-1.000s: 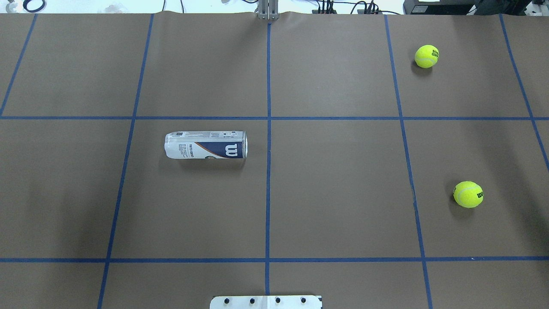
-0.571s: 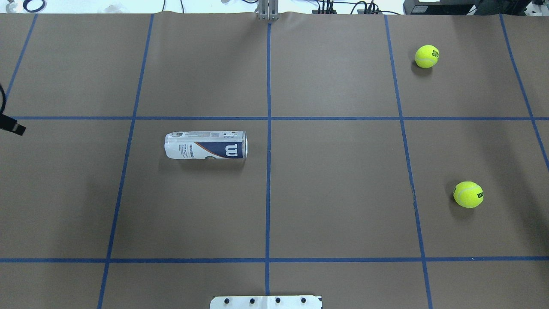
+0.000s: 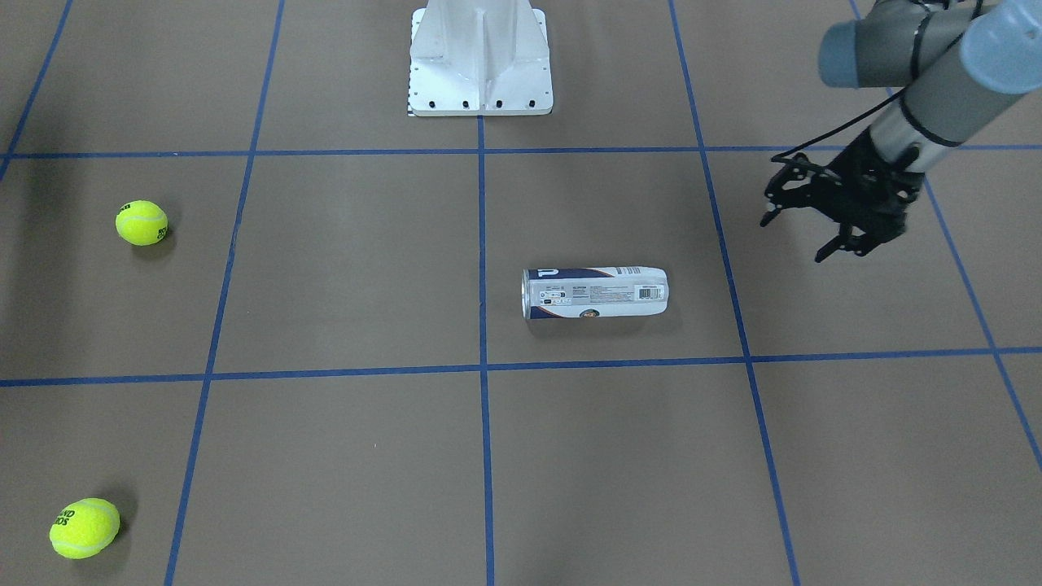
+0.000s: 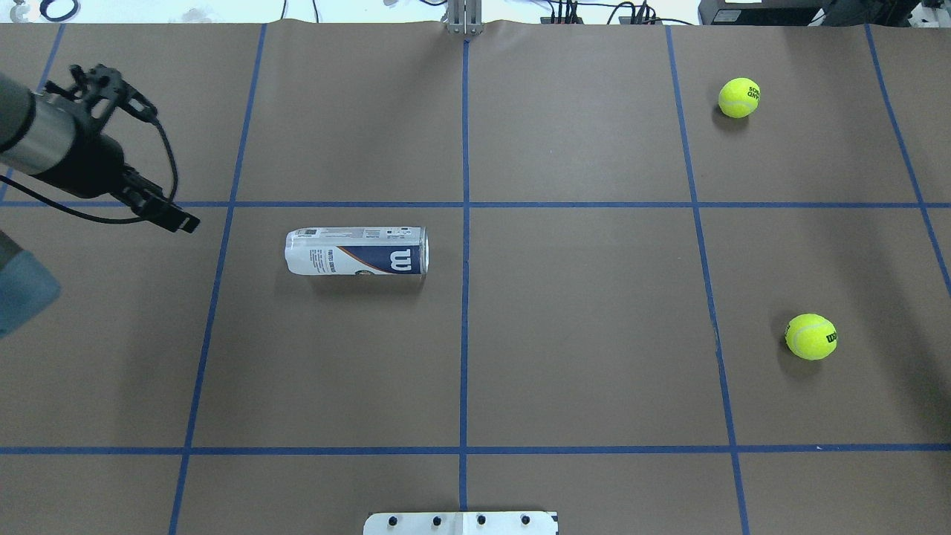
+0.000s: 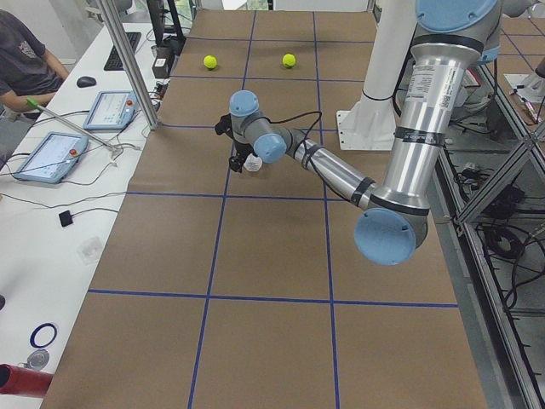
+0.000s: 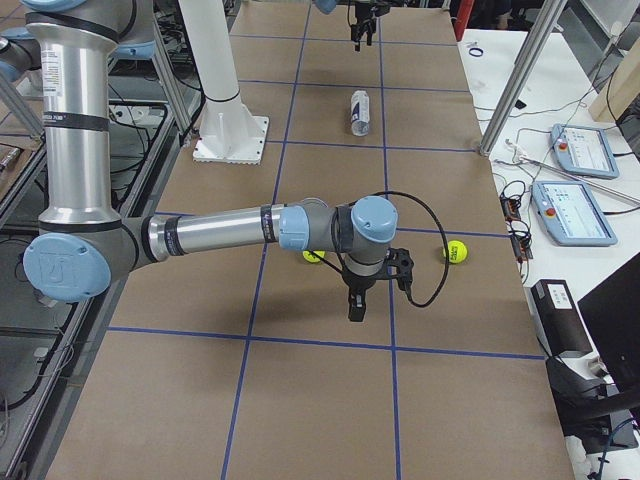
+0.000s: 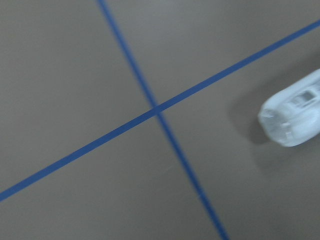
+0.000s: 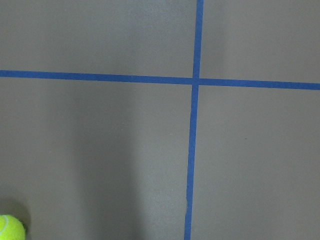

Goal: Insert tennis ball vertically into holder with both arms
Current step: 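Move the left gripper over the clear Wilson can lying on its side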

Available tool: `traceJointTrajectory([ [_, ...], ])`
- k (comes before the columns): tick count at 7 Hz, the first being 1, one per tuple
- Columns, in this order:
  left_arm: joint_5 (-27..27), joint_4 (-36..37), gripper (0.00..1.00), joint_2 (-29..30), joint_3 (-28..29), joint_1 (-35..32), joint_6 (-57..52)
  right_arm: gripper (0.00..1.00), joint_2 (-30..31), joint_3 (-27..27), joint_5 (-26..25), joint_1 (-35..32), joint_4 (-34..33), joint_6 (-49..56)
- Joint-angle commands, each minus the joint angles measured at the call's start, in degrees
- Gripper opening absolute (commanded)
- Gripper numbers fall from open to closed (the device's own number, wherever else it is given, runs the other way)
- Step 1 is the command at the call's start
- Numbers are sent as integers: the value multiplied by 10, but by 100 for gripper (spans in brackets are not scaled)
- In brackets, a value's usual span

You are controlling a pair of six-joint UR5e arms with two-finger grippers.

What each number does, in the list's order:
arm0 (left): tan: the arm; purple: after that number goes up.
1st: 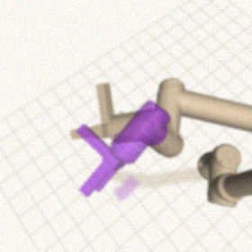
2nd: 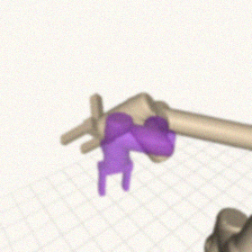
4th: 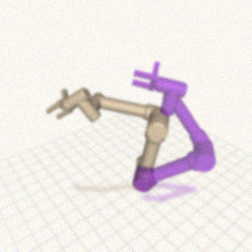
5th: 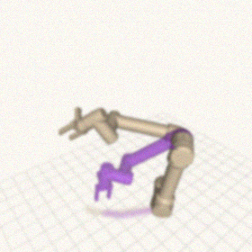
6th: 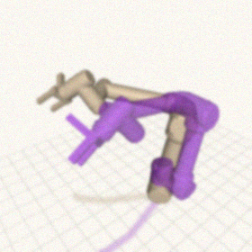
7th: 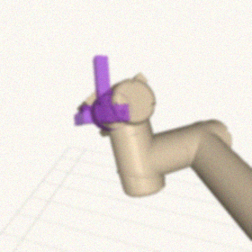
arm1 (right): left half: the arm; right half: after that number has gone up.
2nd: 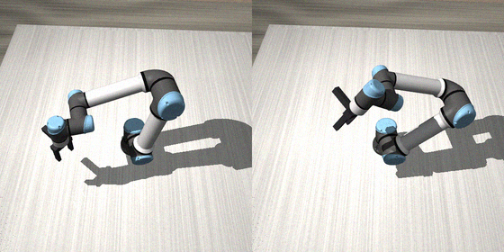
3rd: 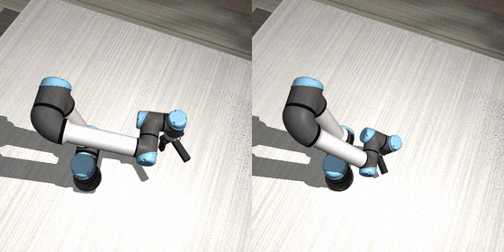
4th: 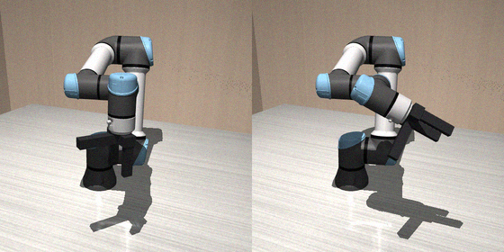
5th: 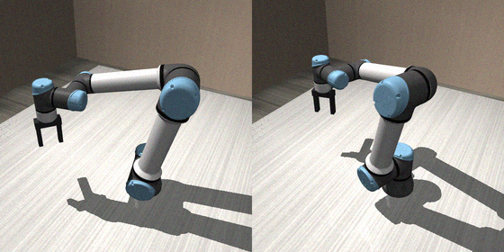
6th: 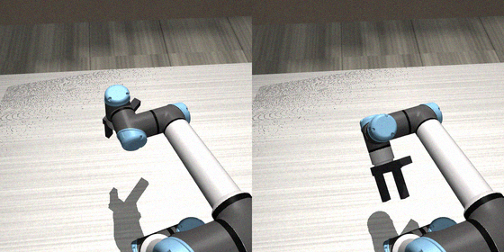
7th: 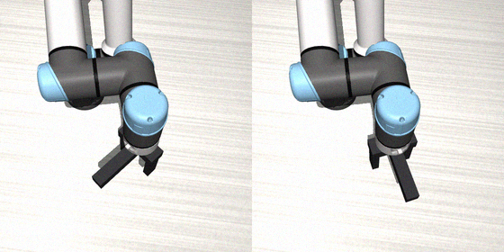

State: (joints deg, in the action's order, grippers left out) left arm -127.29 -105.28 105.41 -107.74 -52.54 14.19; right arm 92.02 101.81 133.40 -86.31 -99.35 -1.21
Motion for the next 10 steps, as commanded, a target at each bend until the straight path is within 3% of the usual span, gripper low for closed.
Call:
traceJointTrajectory([
  [1,97,22,98,76,19,95,-73,99,-1,0,-1,0,0,0],
  [4,100,117,99,198,90,139,-174,99,-1,0,-1,0,0,1],
  [6,108,116,100,300,202,144,-183,99,-1,1,-1,0,0,1],
  [8,164,117,100,304,208,187,-210,99,-1,1,-1,0,1,1],
  [10,173,125,100,305,220,189,-295,99,-1,1,-1,0,0,1],
])
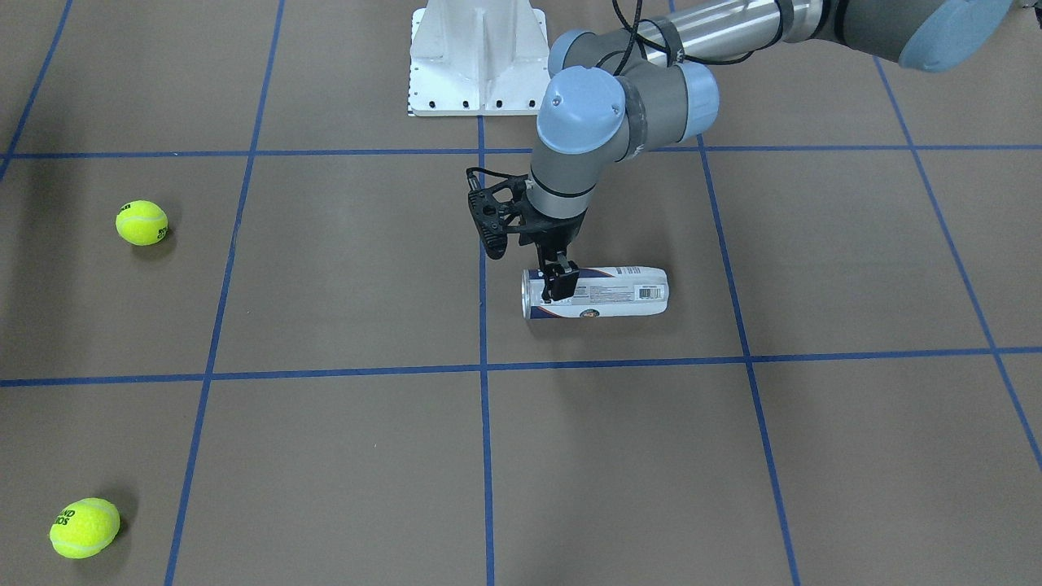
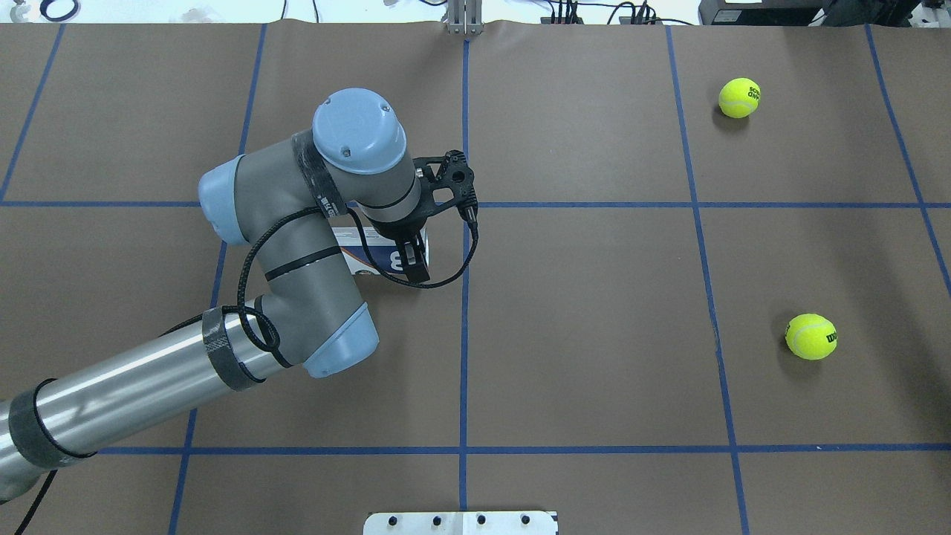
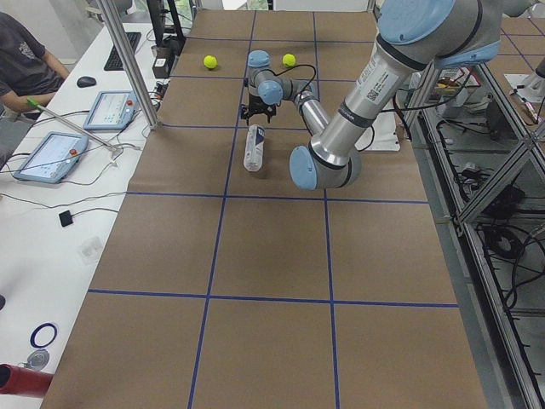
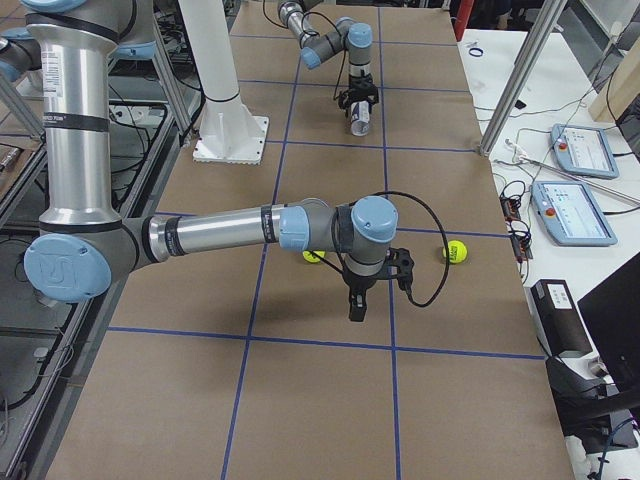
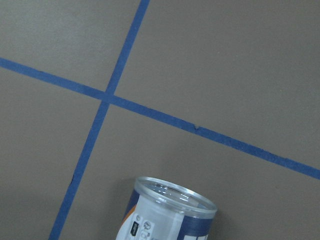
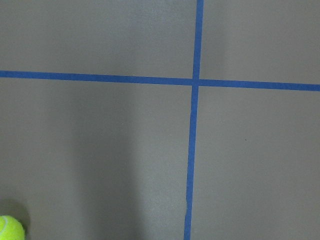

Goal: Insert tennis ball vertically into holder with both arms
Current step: 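Move the left gripper over the clear Wilson can lying on its side, then lower the left gripper and close it around the can's body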

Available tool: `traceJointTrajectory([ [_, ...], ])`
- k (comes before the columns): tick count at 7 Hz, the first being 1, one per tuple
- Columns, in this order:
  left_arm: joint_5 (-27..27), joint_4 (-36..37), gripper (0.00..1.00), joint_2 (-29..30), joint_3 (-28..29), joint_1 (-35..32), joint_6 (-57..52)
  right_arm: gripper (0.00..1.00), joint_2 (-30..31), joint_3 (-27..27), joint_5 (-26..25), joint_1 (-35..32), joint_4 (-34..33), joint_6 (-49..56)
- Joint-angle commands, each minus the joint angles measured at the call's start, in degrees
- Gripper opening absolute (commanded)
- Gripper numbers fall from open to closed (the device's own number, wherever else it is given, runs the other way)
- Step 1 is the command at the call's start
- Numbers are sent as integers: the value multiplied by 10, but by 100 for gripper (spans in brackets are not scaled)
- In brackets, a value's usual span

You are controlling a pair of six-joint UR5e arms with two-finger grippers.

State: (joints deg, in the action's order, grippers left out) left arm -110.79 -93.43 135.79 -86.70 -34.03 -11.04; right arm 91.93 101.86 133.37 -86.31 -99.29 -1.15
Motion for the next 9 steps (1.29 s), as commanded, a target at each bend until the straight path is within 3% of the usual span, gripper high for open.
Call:
traceJointTrajectory([
  [1,8,9,100,8,24,7,-44,99,1,0,0,0,1,0],
  [3,27,9,100,21,22,7,-44,99,0,2,0,0,1,0],
  [7,148,8,100,29,29,49,-87,99,0,1,1,0,0,-1],
  [9,146,4,100,25,32,52,-89,99,0,1,0,0,0,0],
])
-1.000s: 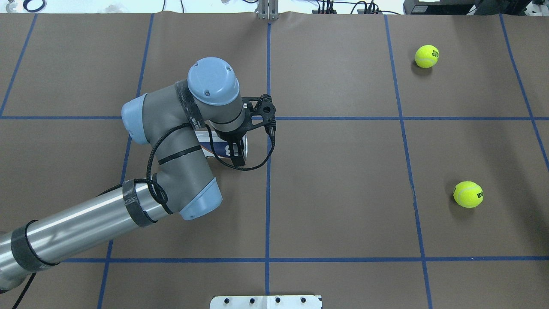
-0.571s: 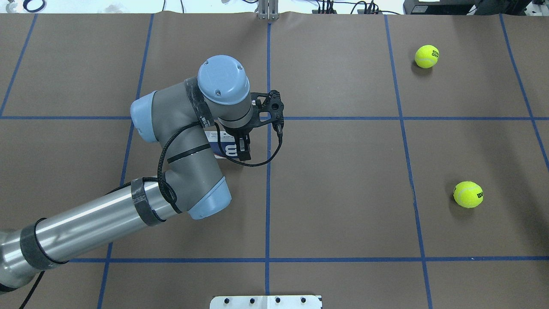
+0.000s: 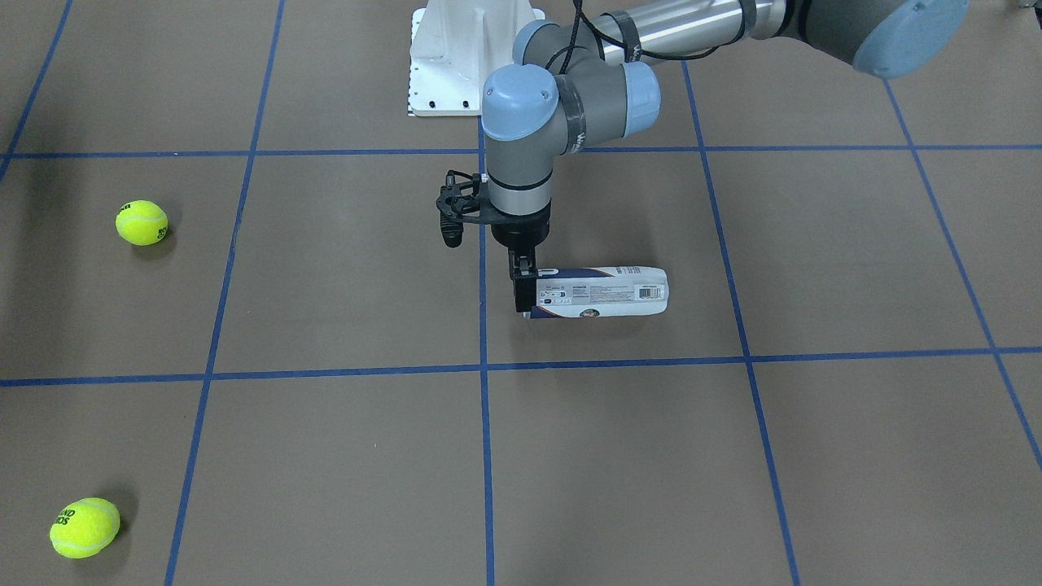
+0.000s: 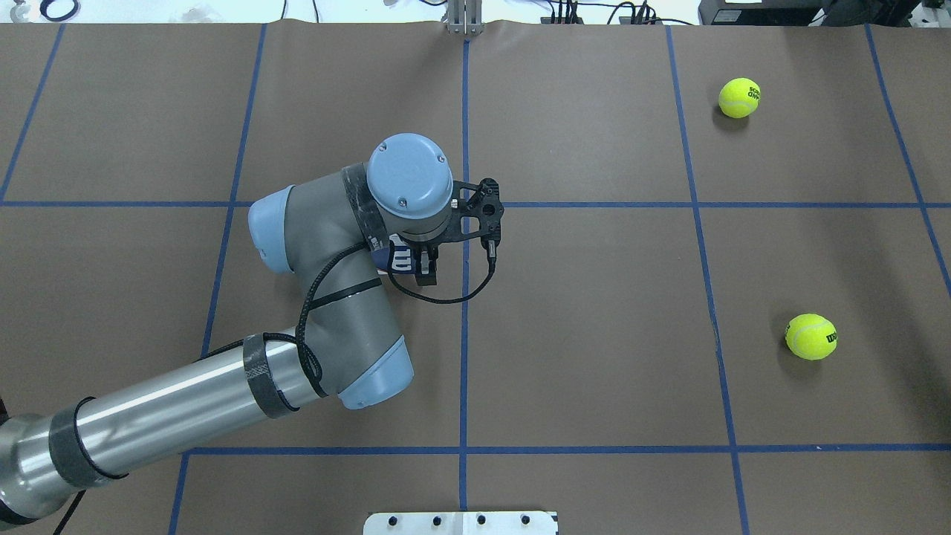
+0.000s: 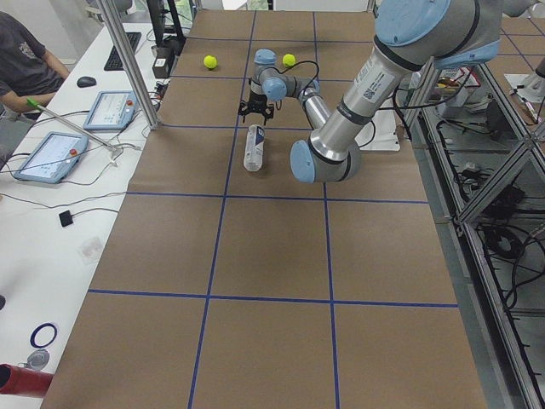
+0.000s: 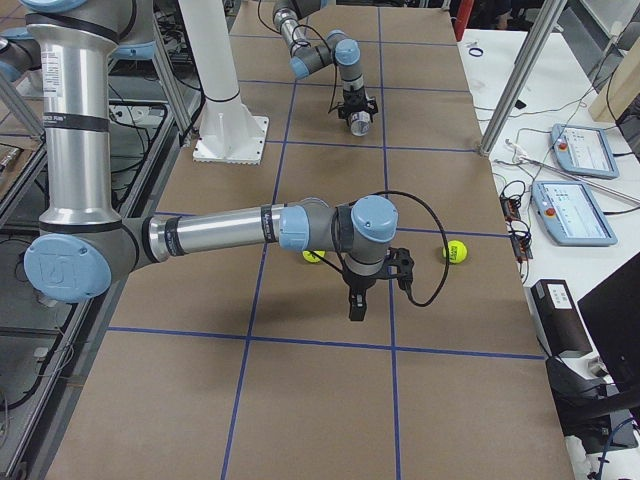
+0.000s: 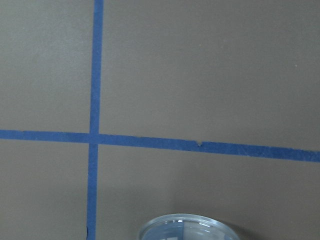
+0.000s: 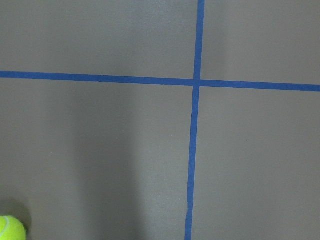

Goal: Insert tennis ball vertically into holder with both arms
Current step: 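Lower the left gripper and close it around the can's body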

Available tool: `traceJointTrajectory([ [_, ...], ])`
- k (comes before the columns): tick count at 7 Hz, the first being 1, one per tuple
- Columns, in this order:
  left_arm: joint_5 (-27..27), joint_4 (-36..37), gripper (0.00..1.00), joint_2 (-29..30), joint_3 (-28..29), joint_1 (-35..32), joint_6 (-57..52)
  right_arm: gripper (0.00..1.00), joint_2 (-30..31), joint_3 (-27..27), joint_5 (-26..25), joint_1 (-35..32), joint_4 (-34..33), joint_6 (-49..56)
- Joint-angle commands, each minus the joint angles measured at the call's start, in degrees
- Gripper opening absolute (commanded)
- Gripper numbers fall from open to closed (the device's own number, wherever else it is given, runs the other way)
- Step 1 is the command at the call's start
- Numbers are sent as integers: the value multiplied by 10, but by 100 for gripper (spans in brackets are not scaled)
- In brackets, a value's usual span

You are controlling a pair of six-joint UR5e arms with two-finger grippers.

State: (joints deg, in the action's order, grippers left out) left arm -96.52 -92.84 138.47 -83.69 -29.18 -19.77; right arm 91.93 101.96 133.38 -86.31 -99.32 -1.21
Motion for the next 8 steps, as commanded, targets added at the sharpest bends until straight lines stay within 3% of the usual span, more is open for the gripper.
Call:
traceJointTrajectory([
  [1,2,-4,100,-3,4,3,-4,99,0,0,0,0,1,0],
  [8,2,-45,100,-11,34,3,-29,99,0,0,0,0,1,0],
])
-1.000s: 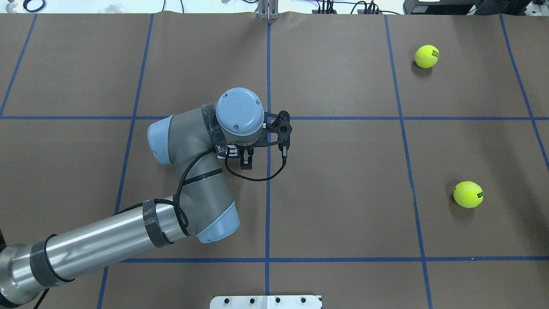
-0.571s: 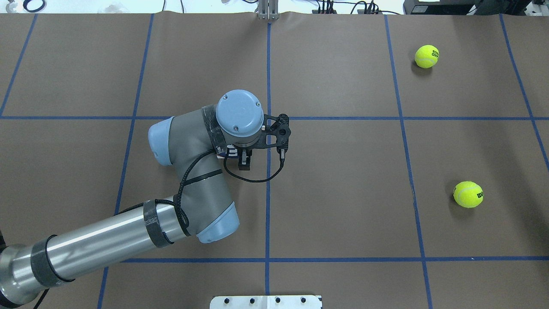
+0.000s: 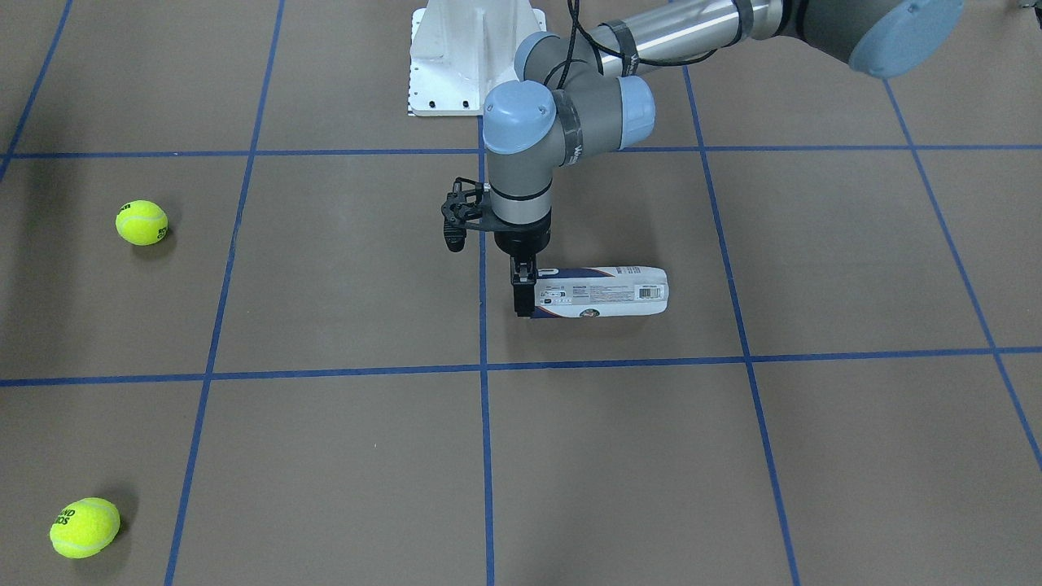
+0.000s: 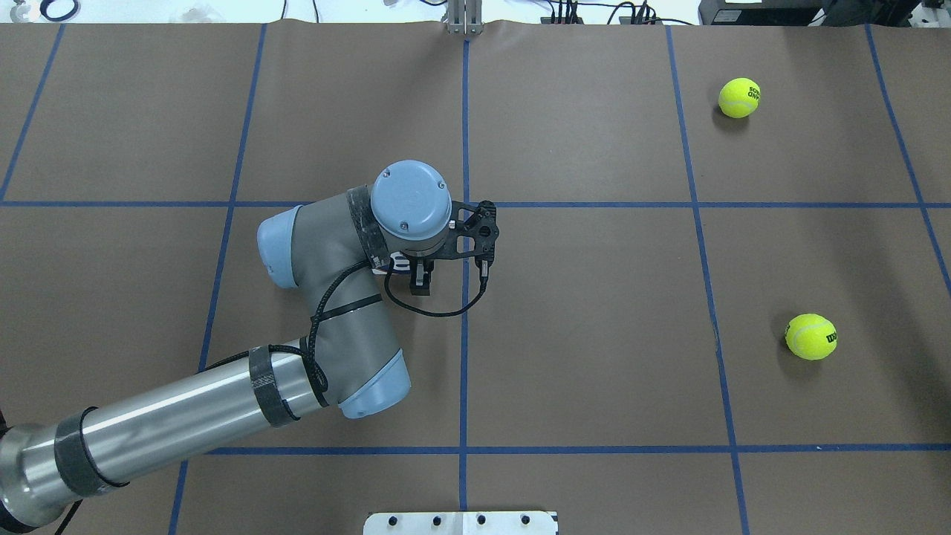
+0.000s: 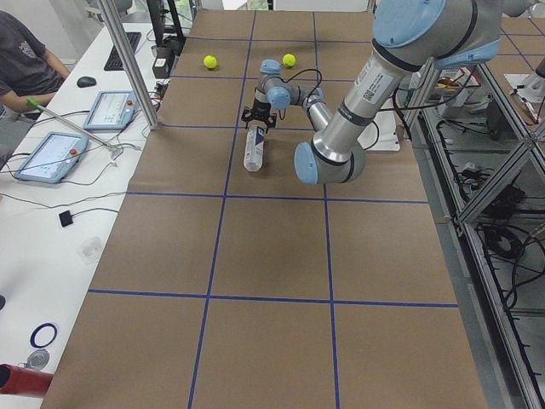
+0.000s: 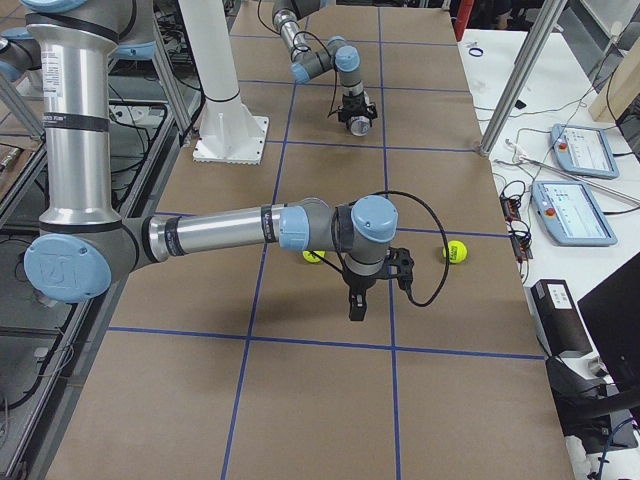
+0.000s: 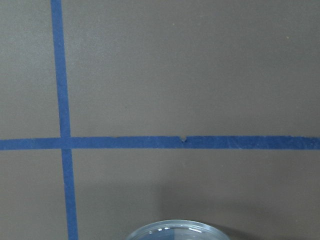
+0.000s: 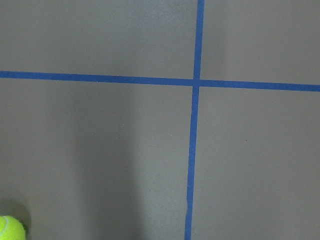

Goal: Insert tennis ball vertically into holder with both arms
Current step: 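Lower the left gripper and close it around the can's body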

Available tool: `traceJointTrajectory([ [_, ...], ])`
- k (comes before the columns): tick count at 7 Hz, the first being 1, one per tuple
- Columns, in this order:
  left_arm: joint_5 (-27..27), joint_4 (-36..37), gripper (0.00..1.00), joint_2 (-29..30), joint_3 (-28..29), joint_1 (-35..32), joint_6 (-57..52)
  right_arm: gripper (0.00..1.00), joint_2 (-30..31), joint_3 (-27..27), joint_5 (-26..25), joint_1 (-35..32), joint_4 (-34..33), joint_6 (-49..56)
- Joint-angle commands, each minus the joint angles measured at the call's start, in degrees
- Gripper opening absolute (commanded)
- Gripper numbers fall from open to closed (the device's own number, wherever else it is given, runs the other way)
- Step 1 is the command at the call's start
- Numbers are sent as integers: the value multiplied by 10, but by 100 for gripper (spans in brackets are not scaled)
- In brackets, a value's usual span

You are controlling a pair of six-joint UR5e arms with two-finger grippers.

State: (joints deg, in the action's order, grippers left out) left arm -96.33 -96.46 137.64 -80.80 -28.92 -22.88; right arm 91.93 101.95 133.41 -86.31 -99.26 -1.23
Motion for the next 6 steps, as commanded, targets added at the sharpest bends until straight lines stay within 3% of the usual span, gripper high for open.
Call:
traceJointTrajectory([
  [1,0,-9,100,-3,6,0,0,99,0,0,-1,0,0,0],
  [6,0,-29,99,-3,16,0,6,99,0,0,-1,0,0,0],
])
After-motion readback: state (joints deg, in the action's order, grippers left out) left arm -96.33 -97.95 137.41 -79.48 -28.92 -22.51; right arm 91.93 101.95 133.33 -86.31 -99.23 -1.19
